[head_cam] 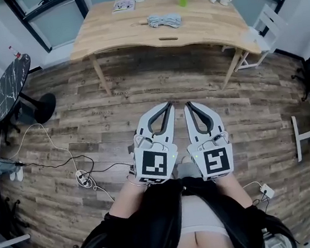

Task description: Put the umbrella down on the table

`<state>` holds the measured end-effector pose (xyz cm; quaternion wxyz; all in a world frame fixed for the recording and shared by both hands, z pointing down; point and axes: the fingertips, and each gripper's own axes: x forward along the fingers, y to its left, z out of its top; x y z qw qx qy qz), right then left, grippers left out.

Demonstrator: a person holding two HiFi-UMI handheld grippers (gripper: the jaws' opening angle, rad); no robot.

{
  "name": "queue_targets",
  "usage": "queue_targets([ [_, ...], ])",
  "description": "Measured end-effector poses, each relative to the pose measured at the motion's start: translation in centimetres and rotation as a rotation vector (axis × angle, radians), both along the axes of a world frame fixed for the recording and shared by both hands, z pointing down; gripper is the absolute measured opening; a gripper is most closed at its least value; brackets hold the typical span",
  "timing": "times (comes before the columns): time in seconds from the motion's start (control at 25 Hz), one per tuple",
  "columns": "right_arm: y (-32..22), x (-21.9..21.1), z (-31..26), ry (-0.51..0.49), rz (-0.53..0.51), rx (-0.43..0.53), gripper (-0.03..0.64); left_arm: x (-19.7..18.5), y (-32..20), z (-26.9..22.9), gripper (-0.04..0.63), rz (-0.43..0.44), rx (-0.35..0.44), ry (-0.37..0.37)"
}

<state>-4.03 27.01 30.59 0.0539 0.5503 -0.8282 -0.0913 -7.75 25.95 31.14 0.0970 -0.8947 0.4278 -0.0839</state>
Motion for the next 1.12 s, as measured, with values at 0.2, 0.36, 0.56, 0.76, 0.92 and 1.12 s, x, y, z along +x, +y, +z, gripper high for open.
queue_targets([
  [0.2, 1.1, 0.6, 0.4, 0.001, -0.014, -0.002, 0.029, 0.4, 0.8, 0.0, 0.006, -0.013, 0.003, 0.004],
  [0.36, 1.7, 1.6, 0.4, -0.005, -0.020, -0.017, 0.028, 1.4, 1.0, -0.3, 0.006, -0.024, -0.007, 0.007],
  [0.56, 2.2, 2.7, 0.6, 0.010, -0.014, -0.027, 0.026, 2.8, 2.0, -0.6, 0.006, -0.009, 0.002, 0.008],
  [0.76, 2.0, 2.7, 1.4, -0.005, -0.016, -0.051, 0.026, 2.8, 2.3, 0.3, 0.006, -0.005, -0.015, 0.007],
  [0.92, 2.1, 1.9, 1.0, -0.012, -0.031, -0.038, 0.026, 2.6, 2.3, 0.6, 0.006, -0.004, -0.021, 0.004],
  [1.12, 2.2, 1.1, 0.9, -0.010, -0.037, -0.026, 0.026, 2.2, 2.2, 0.4, 0.006, 0.003, -0.010, 0.000],
])
